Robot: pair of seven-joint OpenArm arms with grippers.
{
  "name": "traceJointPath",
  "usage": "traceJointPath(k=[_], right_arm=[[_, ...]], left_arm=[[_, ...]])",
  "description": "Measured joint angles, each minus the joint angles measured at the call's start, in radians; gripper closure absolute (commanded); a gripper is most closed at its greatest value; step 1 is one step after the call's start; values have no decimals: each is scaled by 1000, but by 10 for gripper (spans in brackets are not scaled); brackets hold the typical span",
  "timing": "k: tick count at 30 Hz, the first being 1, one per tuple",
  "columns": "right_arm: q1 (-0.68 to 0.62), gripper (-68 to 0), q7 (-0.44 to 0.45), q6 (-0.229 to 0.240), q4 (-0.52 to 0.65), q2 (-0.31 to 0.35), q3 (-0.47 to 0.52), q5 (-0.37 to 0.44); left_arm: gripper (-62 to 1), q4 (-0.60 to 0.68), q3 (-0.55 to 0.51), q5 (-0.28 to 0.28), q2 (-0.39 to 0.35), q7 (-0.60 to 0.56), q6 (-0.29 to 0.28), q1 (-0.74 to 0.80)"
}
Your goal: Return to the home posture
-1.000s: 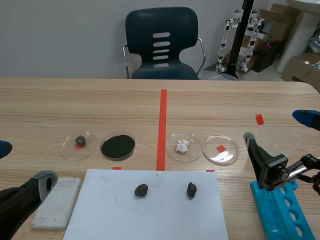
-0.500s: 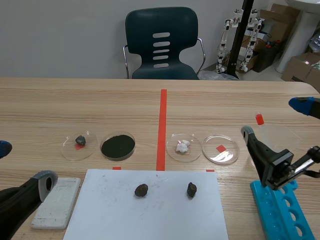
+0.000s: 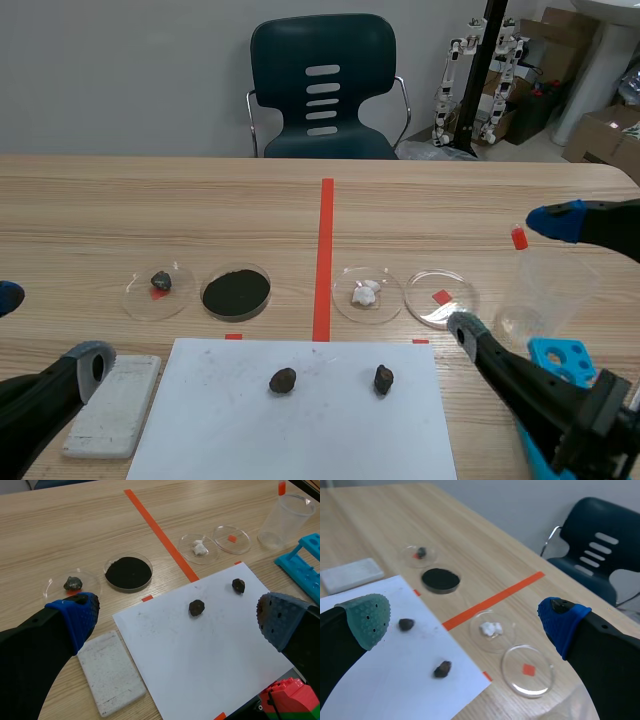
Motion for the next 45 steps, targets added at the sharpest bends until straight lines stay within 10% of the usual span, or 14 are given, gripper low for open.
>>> traceJointPath(k=[15,20,45], right_arm=[[-127,-622,81,70,1,-62,51,-115],[-141,-621,85,176,0,-114,105,-158],[-142,-621,89,179,0,-153,109,-202]], left_arm=[[-623,0,0,0,0,0,0,0],[-623,0,0,0,0,0,0,0],[-623,0,0,0,0,0,0,0]])
